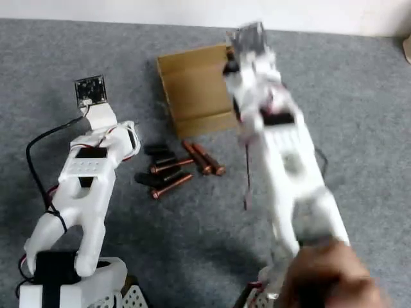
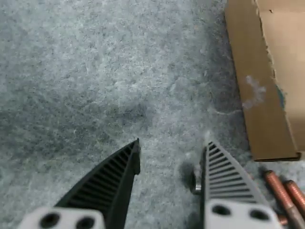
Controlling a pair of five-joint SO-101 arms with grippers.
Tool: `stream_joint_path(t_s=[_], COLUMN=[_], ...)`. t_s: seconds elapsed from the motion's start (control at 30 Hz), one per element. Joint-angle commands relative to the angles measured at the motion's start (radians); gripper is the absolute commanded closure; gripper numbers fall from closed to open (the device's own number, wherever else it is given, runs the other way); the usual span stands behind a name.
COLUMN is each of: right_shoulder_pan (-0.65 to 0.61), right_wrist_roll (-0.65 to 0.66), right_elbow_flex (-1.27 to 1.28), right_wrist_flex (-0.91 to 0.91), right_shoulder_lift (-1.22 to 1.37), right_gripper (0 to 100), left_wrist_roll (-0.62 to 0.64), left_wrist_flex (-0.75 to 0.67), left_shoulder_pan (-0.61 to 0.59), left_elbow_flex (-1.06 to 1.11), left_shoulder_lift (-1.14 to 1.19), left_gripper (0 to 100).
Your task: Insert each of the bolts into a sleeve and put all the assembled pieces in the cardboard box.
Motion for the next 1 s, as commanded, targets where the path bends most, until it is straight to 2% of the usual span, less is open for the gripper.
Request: stream_joint_path(t_s=[0.0, 0.13, 0.3, 0.4, 0.7, 0.87, 0.97], right_shoulder_pan=[0.059, 0.073, 0.045, 0.022, 0.041, 0.044, 0.019], right_wrist_roll=[0.015, 0.02, 0.02, 0.02, 0.006, -0.12, -0.126], right_elbow_flex=[-0.615, -1.101, -1.629, -1.9, -1.874, -1.873, -1.873], right_wrist_flex=[0.213, 0.507, 0.762, 0.866, 1.004, 1.148, 1.254], right_shoulder_lift=[0.433, 0.74, 1.029, 1.138, 1.047, 0.937, 0.845], right_gripper=[99.5, 95.8, 70.2, 61.1, 60.6, 60.6, 60.6], left_wrist_roll=[0.003, 0.003, 0.003, 0.003, 0.002, 0.002, 0.002], left_wrist_flex=[0.005, 0.005, 0.005, 0.005, 0.005, 0.005, 0.005], left_shoulder_pan=[-0.013, -0.012, -0.012, -0.012, -0.012, -0.01, -0.01], left_elbow_flex=[-0.051, -0.053, -0.051, -0.051, -0.054, -0.056, -0.056], left_shoulder_lift=[0.002, 0.002, -0.001, -0.001, 0.005, 0.005, 0.007], left_gripper=[80, 80, 80, 80, 80, 80, 80])
